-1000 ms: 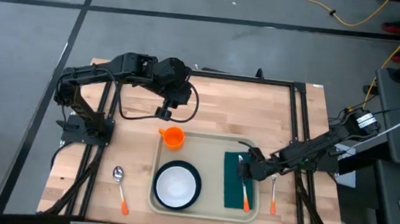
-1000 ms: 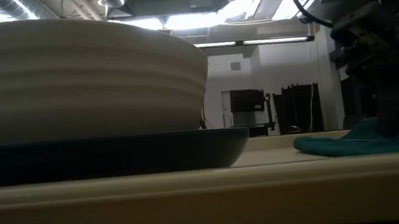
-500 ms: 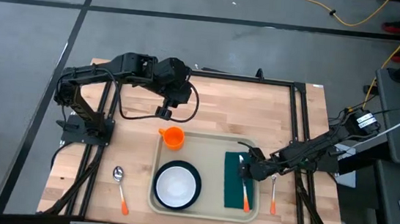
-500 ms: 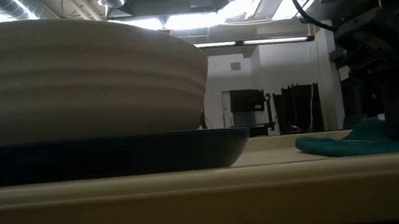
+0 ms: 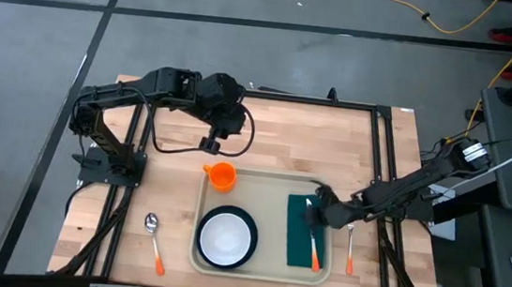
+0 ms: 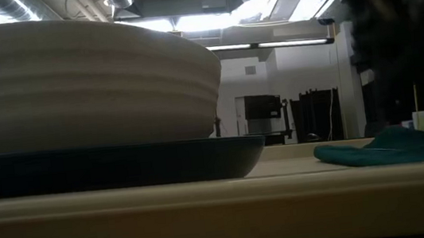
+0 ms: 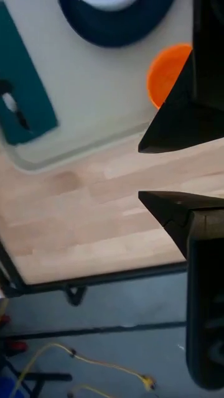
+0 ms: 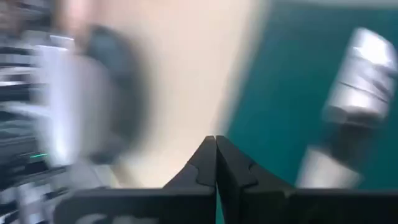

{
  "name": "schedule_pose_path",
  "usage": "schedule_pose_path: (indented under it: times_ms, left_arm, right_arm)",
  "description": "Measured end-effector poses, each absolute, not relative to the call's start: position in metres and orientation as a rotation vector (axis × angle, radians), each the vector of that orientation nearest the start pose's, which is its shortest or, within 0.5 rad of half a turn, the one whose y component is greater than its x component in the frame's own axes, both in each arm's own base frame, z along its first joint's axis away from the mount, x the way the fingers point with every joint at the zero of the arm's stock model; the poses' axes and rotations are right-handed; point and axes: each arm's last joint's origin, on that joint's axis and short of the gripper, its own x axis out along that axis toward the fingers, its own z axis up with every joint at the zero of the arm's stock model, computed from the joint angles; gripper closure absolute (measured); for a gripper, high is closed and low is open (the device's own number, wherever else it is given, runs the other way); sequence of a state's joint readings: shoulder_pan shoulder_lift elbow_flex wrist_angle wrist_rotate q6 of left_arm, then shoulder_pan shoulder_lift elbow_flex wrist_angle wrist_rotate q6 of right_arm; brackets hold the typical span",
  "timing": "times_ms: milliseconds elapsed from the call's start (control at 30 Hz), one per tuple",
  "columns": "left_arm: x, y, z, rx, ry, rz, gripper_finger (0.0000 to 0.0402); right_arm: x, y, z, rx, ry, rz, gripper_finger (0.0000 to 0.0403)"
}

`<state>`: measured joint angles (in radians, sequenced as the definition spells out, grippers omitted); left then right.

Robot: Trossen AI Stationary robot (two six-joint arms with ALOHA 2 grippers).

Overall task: Set up tray
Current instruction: Put the orange spoon on the green napkin to the left of the orange knife

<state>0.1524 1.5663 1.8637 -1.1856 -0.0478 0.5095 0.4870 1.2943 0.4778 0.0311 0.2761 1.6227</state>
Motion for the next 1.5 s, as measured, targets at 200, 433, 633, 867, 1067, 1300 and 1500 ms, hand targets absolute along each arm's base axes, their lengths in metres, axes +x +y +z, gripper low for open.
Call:
schedule_pose_path:
  times_ms: [200,433,633,867,1067,1300,1500]
  left_arm:
    - [0.283,0.042,0.437,0.313,0.793,-0.054,0.03]
    - [0.213,0.029,0.5,0.19,0.419,-0.004,0.03]
    - [0.145,0.014,0.518,0.156,0.255,0.071,0.03]
    - [0.114,0.008,0.467,0.053,0.093,0.143,0.03]
    - [0.115,0.009,0.398,-0.134,0.124,0.204,0.03]
    - [0.118,0.007,0.335,-0.636,0.186,0.3,0.03]
    - [0.122,-0.008,0.319,-0.825,0.297,0.294,0.0313]
  right_arm:
    - [0.202,0.098,0.215,1.15,0.273,-0.267,0.0403]
    - [0.169,0.092,0.297,0.883,0.094,-0.32,0.0403]
    - [0.153,0.084,0.345,0.684,-0.002,-0.299,0.0403]
    - [0.147,0.079,0.372,0.57,-0.041,-0.282,0.0403]
    - [0.146,0.078,0.367,0.621,-0.002,-0.297,0.0403]
    - [0.146,0.078,0.35,0.703,0.1,-0.341,0.0403]
    - [0.145,0.078,0.346,0.676,0.133,-0.347,0.0403]
